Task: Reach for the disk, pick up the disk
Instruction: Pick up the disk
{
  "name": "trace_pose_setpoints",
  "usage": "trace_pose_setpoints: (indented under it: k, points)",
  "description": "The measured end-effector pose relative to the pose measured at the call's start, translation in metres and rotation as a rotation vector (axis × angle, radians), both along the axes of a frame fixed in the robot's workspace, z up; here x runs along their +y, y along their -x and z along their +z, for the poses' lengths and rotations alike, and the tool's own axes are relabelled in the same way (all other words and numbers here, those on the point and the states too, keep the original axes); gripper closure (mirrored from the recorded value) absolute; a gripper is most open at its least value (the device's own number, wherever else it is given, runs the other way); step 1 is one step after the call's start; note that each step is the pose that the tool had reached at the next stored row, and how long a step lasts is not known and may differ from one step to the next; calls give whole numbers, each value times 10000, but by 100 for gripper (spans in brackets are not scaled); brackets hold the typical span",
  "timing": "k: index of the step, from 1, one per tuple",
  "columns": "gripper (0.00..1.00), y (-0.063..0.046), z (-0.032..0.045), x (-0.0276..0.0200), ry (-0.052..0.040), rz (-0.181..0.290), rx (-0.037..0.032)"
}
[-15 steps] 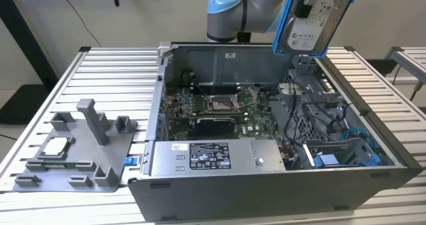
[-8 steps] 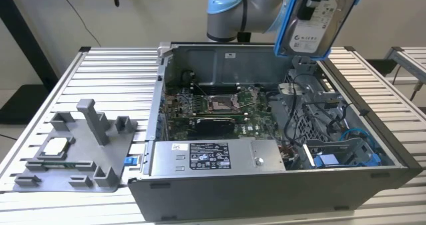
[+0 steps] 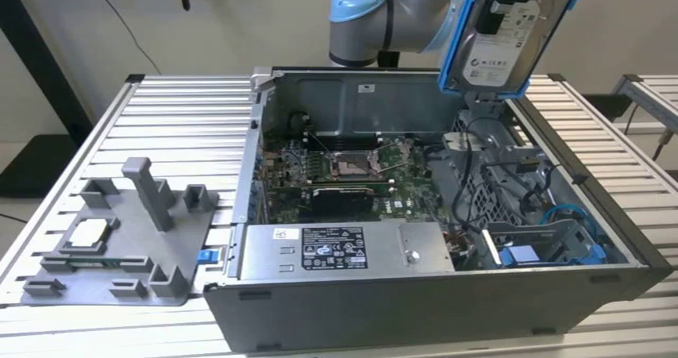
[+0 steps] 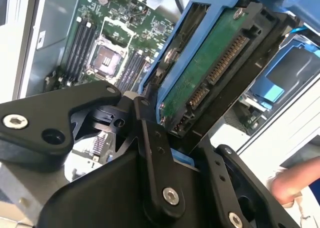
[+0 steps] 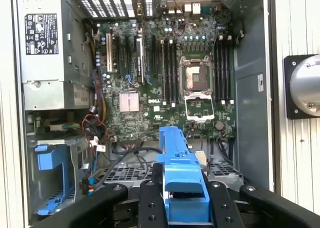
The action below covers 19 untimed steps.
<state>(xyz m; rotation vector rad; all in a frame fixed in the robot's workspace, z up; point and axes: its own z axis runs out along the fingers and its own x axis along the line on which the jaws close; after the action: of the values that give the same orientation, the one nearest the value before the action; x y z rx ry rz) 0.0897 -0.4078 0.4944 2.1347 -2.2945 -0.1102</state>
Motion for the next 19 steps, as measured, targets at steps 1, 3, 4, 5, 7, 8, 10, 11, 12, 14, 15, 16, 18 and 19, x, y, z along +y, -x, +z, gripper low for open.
trace_pose_setpoints:
  k: [1,3,4,5,7,8,10,11,12,14,15,16,18,19]
  points:
    - [100,0,0,-6,0,-1,0]
    - [100,-1,0,-18,-1,0,0]
    - [100,0,-1,-19,-2,0,0]
    - [100,0,-1,-19,-1,-1,0]
    - [100,0,-1,-19,-1,-1,0]
    - [100,-1,0,-19,1,-1,0]
    - [100,0,0,-19,2,-1,0]
    - [100,-1,0,-19,2,0,0]
    - [100,0,0,-24,-2,4,-17]
    - [100,1,0,-41,-19,21,-173]
    - [100,3,0,-54,-24,23,-270]
    - [100,5,0,-72,-30,24,-351]
    - [100,6,-2,-139,-49,24,-444]
    - [100,7,-3,-175,-58,25,-477]
